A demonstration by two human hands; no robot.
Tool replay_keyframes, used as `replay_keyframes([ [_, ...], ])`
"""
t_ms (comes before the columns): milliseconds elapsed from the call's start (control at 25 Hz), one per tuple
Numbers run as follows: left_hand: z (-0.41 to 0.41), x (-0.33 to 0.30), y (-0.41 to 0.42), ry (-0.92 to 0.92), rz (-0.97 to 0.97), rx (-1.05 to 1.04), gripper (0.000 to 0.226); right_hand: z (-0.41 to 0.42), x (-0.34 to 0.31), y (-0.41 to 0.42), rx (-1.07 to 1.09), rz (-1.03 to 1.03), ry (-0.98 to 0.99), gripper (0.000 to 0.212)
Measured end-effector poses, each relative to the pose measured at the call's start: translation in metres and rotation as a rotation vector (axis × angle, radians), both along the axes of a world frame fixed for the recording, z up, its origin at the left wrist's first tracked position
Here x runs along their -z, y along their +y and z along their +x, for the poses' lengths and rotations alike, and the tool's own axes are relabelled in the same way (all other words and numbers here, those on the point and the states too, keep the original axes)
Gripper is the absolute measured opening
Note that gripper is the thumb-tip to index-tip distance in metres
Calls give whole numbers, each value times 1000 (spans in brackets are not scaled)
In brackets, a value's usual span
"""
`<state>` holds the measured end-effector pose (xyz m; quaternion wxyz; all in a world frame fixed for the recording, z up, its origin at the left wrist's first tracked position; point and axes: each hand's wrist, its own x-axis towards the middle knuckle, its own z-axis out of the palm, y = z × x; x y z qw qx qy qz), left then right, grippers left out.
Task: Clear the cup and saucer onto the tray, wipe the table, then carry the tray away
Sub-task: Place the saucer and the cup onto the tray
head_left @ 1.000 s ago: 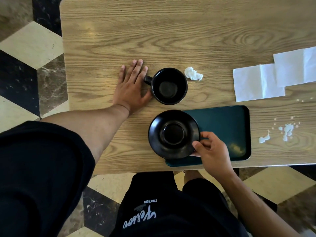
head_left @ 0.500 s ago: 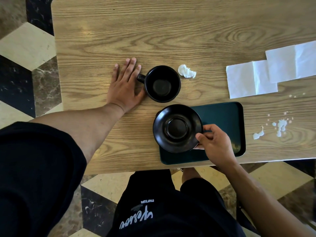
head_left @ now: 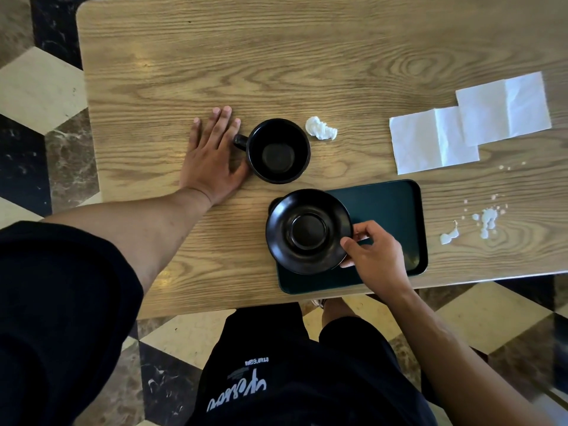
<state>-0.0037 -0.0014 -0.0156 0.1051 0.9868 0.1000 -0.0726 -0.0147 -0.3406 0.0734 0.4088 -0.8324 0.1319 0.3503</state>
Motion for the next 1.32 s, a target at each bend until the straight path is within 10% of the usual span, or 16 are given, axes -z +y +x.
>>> replay_keyframes([
  [1320, -1, 0, 2, -44, -28, -2, 83, -43, 13, -18, -9, -65, -31, 12],
])
